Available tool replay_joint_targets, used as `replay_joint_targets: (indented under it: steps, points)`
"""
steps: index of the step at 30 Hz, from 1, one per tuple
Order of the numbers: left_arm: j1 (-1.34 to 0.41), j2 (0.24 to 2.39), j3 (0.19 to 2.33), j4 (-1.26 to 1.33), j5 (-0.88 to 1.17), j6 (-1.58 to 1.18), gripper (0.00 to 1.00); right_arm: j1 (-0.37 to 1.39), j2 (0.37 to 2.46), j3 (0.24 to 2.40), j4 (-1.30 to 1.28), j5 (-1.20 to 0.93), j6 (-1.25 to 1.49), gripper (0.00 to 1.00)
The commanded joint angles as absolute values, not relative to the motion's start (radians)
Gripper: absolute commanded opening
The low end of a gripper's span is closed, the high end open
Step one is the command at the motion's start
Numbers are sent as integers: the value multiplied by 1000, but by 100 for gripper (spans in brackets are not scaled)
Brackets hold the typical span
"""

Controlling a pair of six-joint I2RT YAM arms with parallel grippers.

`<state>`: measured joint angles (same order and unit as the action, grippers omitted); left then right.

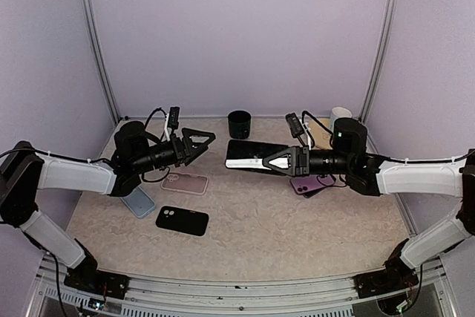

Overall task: Put the phone into the phone case
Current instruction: Move the phone case to the center of the board.

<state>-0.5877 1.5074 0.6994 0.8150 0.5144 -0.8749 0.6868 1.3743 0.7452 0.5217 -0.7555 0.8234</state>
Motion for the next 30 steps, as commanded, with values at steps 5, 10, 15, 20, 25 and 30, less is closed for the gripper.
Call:
replay_joint_targets:
  steps: [5, 10, 15, 20, 25, 30]
  points:
    - [-521, 1446, 697, 517, 308, -750, 99, 673, 1315, 759, 395, -665, 728, 0]
    - [-453, 1443, 715, 391, 188, -733, 99, 672, 1308, 762, 351, -640, 706, 0]
    - [-399, 1478, 737, 332, 134, -721, 99, 673, 1312, 770, 313, -619, 690, 0]
    - [-362, 1553, 770, 298, 137, -710, 99, 673, 1316, 772, 302, -609, 689, 0]
    - [-351, 1630, 785, 287, 135, -708, 99, 673, 1323, 774, 292, -604, 687, 0]
    - [-348, 1677, 793, 267, 105, -705, 99, 673, 1328, 784, 278, -601, 683, 0]
